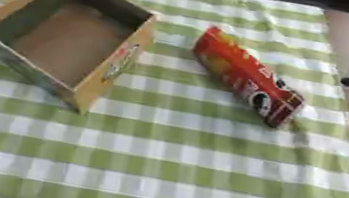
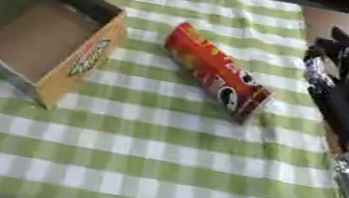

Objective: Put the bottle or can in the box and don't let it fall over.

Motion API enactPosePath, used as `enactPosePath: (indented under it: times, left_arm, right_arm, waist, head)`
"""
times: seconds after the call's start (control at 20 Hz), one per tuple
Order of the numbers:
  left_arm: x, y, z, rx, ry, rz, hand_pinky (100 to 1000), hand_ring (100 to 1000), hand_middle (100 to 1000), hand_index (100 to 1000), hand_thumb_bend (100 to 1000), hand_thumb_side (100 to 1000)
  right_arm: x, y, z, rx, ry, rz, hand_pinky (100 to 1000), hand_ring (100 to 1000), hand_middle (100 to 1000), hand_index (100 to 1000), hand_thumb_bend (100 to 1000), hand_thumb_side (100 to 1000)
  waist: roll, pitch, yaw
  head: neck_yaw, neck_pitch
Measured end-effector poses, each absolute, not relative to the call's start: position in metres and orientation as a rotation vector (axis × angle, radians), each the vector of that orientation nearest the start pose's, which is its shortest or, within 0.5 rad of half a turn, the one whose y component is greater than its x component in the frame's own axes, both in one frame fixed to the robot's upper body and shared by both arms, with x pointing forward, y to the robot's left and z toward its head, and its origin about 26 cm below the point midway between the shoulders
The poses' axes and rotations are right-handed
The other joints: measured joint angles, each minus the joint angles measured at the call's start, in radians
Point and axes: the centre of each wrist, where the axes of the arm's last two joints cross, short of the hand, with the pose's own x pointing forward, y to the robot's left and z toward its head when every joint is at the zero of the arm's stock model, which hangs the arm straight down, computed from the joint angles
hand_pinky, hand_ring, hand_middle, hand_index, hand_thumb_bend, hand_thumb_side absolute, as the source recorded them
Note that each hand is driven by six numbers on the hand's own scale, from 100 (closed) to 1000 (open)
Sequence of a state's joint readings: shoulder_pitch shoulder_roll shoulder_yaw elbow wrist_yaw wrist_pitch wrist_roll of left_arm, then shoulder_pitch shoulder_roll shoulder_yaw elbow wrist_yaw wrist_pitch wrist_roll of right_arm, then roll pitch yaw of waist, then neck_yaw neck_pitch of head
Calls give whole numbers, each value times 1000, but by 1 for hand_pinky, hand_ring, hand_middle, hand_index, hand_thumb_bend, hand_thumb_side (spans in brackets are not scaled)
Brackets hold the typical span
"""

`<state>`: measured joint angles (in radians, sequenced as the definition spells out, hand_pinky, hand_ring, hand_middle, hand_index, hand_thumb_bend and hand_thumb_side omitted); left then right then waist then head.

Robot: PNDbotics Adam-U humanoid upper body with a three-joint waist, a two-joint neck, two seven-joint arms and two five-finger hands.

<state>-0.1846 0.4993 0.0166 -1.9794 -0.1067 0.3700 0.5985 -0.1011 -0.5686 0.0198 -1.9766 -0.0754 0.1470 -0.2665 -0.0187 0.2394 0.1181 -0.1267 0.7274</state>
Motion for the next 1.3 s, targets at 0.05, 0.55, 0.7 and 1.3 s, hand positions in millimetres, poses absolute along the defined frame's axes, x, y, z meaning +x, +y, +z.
enactPosePath:
  times: [0.05,0.55,0.7,1.3]
  left_arm:
    - [288,302,184,925,-1882,93,486,493,605,739,234,654]
    - [288,302,183,922,-1880,95,485,493,605,738,233,653]
    - [288,301,183,919,-1879,98,485,493,605,738,233,653]
    - [288,301,182,917,-1874,94,484,492,604,736,227,654]
  right_arm:
    - [278,-312,164,-479,-1940,255,716,989,872,1000,100,697]
    - [278,-307,162,-465,-1905,328,760,1000,909,1000,100,837]
    - [278,-303,161,-462,-1875,413,778,1000,921,1000,100,837]
    - [284,-292,166,-536,-1807,536,789,1000,910,1000,100,622]
  waist:
    - [0,0,0]
    - [0,0,2]
    - [0,0,5]
    - [0,0,7]
  head:
    - [0,0]
    - [-5,0]
    - [-8,-1]
    - [-15,-4]
